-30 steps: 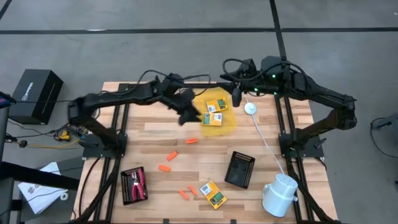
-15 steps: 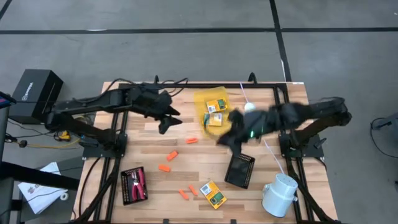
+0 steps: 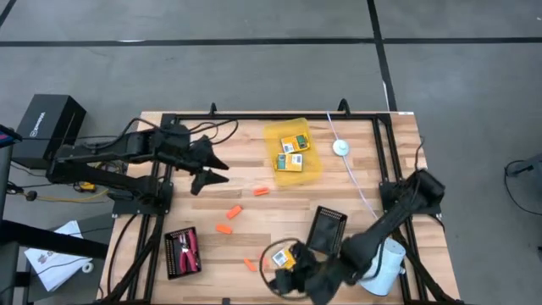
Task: Pick & Place School Supplies
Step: Put the yellow crayon box into the yellow bin
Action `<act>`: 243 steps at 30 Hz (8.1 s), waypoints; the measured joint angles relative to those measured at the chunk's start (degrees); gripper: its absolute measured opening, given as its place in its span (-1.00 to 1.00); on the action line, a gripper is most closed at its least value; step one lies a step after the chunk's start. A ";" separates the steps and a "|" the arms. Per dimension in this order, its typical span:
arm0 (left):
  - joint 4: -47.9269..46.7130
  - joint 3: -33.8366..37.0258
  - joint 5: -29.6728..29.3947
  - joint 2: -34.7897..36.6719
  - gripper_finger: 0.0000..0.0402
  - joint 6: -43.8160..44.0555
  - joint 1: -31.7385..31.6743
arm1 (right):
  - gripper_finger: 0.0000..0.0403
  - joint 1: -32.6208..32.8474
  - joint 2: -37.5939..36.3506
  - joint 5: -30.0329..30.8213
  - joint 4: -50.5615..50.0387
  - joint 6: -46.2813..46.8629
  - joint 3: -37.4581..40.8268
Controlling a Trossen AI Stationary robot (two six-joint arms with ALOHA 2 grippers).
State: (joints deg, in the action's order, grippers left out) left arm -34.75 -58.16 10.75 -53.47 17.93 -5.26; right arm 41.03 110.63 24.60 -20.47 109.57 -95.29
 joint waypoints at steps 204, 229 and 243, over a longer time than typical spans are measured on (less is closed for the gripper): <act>3.69 1.80 8.28 3.80 -0.05 10.25 0.44 | -1.00 -21.16 -0.36 17.73 -36.19 -26.68 -8.54; 4.47 1.80 3.16 3.80 -0.05 8.83 0.44 | -1.00 -53.79 -2.60 0.29 -33.77 -64.84 -8.54; 4.86 1.80 1.24 3.80 -0.05 8.89 0.42 | -1.00 -58.87 -2.60 -5.70 -36.66 -71.05 -8.54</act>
State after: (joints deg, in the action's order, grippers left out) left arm -29.89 -56.36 11.99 -49.67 26.83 -4.84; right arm -17.85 108.03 18.90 -57.13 38.52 -103.83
